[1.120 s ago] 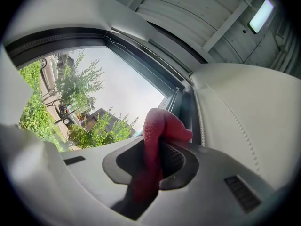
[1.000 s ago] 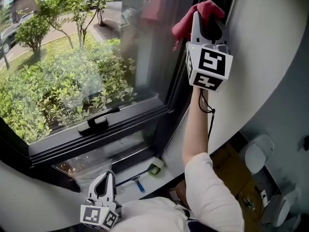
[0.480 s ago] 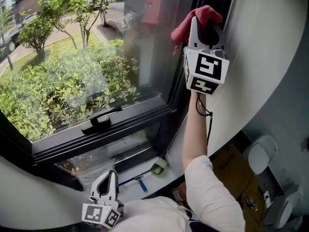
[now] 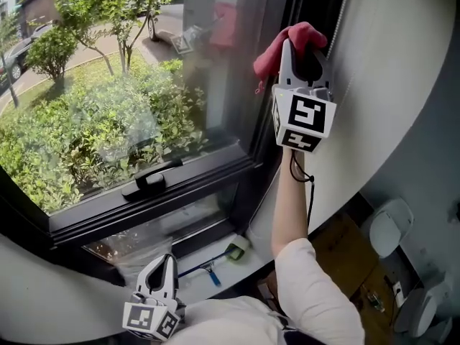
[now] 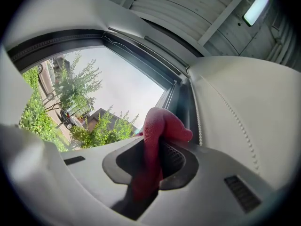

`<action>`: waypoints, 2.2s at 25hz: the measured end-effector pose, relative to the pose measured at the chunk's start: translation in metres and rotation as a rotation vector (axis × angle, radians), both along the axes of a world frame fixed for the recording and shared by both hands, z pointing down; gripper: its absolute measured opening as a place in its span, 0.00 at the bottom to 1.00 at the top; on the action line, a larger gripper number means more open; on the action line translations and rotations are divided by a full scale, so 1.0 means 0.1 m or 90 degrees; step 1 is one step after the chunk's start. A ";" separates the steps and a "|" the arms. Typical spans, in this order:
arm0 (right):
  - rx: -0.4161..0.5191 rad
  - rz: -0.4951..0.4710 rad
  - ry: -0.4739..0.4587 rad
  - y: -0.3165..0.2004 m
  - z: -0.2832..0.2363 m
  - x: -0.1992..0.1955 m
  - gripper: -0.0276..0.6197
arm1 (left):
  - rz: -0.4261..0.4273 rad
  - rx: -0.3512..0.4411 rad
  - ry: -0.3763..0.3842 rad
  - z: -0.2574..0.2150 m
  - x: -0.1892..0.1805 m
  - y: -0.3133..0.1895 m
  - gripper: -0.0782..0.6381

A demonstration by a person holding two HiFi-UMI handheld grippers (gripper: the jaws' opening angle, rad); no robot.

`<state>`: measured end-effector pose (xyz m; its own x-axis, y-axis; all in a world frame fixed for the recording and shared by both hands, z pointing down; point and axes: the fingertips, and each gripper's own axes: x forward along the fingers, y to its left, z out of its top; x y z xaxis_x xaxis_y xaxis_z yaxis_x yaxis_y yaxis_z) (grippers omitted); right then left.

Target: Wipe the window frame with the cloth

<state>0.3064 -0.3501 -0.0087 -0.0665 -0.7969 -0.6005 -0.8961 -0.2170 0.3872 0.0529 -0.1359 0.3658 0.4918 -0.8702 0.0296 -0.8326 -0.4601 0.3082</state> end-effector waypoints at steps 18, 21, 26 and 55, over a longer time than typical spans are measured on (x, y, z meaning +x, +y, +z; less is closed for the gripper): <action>-0.024 0.030 0.015 0.00 0.39 0.00 0.17 | 0.012 -0.007 0.000 0.01 0.06 0.03 0.12; -0.027 0.028 0.013 0.00 0.48 0.00 0.17 | 0.011 -0.008 -0.002 0.03 0.05 0.04 0.12; -0.029 0.029 0.013 0.00 0.56 0.01 0.17 | 0.009 -0.010 -0.002 0.03 0.09 0.05 0.12; -0.068 0.014 -0.008 -0.02 1.18 0.03 0.17 | -0.004 -0.027 -0.013 0.11 0.20 0.20 0.12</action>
<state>0.3091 -0.3524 0.1094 -0.0407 -0.8578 -0.5123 -0.8967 -0.1948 0.3975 0.0726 -0.1161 0.3770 0.4849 -0.8712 0.0765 -0.8421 -0.4416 0.3095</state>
